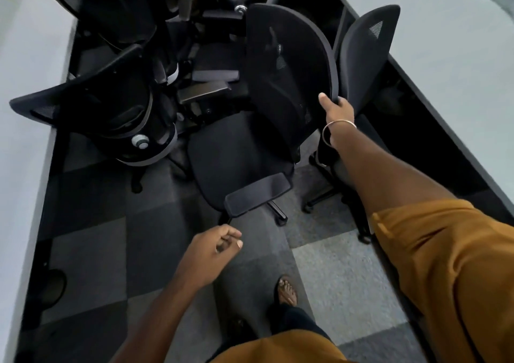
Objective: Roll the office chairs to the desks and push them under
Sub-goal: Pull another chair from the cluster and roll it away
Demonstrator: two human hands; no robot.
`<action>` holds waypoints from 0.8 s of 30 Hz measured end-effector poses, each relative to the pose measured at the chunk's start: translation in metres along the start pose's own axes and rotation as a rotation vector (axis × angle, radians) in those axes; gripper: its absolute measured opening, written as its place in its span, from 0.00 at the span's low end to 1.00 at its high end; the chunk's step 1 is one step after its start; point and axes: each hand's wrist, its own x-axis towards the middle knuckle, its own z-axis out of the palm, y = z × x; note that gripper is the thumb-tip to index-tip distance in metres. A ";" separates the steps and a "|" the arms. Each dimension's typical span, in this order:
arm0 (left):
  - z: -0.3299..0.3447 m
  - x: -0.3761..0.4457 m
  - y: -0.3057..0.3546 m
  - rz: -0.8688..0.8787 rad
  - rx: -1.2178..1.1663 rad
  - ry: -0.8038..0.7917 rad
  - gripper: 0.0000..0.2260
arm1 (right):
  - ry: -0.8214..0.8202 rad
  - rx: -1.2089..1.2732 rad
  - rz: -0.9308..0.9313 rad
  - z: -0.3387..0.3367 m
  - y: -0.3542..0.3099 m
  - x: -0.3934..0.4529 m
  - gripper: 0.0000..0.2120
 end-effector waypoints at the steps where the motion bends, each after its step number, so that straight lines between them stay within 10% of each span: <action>1: -0.001 0.001 -0.002 -0.015 0.000 -0.007 0.04 | 0.007 0.016 0.008 0.004 -0.003 0.006 0.25; 14: 0.000 -0.025 -0.033 -0.099 -0.062 -0.026 0.04 | -0.109 -0.001 -0.053 0.020 0.043 -0.110 0.30; 19: -0.031 0.009 -0.008 0.007 -0.109 0.107 0.32 | -0.486 -0.106 -0.145 0.028 0.095 -0.193 0.23; 24: -0.090 0.090 0.047 0.135 0.312 0.111 0.38 | -0.375 -0.269 -0.394 0.014 0.079 -0.219 0.22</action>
